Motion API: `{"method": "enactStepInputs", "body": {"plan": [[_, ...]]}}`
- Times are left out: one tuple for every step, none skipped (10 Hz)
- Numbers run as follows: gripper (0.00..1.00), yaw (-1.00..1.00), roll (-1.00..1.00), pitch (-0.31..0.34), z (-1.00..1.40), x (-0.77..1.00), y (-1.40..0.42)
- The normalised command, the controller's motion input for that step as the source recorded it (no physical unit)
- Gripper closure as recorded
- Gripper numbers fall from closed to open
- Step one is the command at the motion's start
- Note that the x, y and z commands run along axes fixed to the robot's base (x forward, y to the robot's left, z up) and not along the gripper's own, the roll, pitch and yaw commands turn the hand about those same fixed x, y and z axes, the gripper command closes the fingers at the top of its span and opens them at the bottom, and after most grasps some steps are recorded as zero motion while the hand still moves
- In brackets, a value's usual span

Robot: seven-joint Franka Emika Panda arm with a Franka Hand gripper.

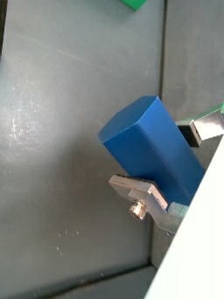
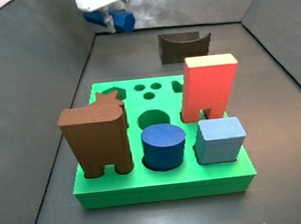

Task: Pick up the hexagon object. Move up. Place the hexagon object on the fixture. Regrasp the hexagon object. Move to above the board. Insert the hexagon object.
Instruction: Place the hexagon object on the fixture.

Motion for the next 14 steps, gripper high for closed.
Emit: {"method": "enactStepInputs", "body": {"plan": [[1.0,0.02,-0.06,0.003,1.0,-0.01,-0.01],[1.0,0.02,-0.07,0.002,1.0,-0.02,-0.01],[1.0,0.01,-0.09,-0.002,1.0,-0.02,-0.01],[1.0,0.01,-0.1,-0.001,1.0,-0.02,-0.01],[1.0,0.0,-0.12,-0.002,0.99,-0.03,-0.01],[1.0,0.0,-0.13,-0.003,0.86,-0.02,-0.01],[1.0,-0.01,-0.14,0.001,0.68,-0.02,-0.01],[1.0,-0.02,-0.15,0.005,0.59,-0.01,-0.01],[1.0,-0.03,-0.15,0.013,0.36,-0.01,0.0],[1.0,-0.03,-0.15,0.014,0.27,0.0,0.0],[1.0,-1.0,-0.04,0.001,-0.11,1.0,-0.36],[1.0,-1.0,-0.05,0.001,-0.14,1.0,-0.35],[1.0,-1.0,-0.04,-0.001,-0.13,1.0,-0.31],[1.0,-1.0,-0.04,-0.002,-0.12,1.0,-0.3]]}}
